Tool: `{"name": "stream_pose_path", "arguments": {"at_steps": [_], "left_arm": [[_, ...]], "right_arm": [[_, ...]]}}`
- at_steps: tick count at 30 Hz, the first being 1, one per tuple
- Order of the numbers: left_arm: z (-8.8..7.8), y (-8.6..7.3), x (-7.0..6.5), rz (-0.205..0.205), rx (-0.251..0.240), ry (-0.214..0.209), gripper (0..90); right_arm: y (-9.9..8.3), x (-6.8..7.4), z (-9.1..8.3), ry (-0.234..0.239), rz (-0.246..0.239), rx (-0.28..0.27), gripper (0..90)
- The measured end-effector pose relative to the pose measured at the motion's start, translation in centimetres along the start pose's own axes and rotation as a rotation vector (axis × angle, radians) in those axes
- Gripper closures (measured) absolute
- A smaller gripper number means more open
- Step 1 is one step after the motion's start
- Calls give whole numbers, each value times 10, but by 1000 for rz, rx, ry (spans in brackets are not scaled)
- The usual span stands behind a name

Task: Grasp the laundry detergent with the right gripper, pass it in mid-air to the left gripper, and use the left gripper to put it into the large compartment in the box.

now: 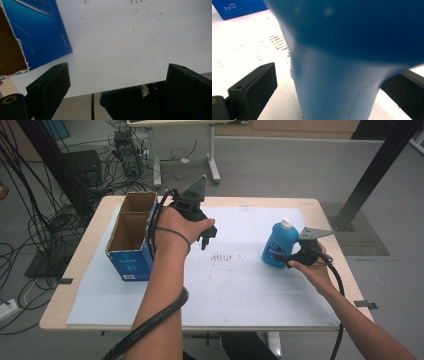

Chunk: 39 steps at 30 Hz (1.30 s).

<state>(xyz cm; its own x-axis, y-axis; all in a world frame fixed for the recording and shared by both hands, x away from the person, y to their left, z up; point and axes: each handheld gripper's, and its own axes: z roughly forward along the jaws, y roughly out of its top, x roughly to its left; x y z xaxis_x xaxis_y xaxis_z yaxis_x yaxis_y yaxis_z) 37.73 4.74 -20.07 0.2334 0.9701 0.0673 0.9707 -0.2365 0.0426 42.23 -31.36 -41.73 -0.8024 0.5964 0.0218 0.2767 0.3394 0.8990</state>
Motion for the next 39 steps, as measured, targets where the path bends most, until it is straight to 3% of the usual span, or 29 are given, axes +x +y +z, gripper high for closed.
{"name": "stream_pose_path", "arguments": {"at_steps": [32, 39], "left_arm": [[-2, -1, 2, -4, -7, 2, 67], [-1, -1, 2, -3, -7, 1, 67]], "right_arm": [[1, 2, 3, 1, -6, -13, 10], [0, 1, 4, -1, -7, -16, 56]]}}
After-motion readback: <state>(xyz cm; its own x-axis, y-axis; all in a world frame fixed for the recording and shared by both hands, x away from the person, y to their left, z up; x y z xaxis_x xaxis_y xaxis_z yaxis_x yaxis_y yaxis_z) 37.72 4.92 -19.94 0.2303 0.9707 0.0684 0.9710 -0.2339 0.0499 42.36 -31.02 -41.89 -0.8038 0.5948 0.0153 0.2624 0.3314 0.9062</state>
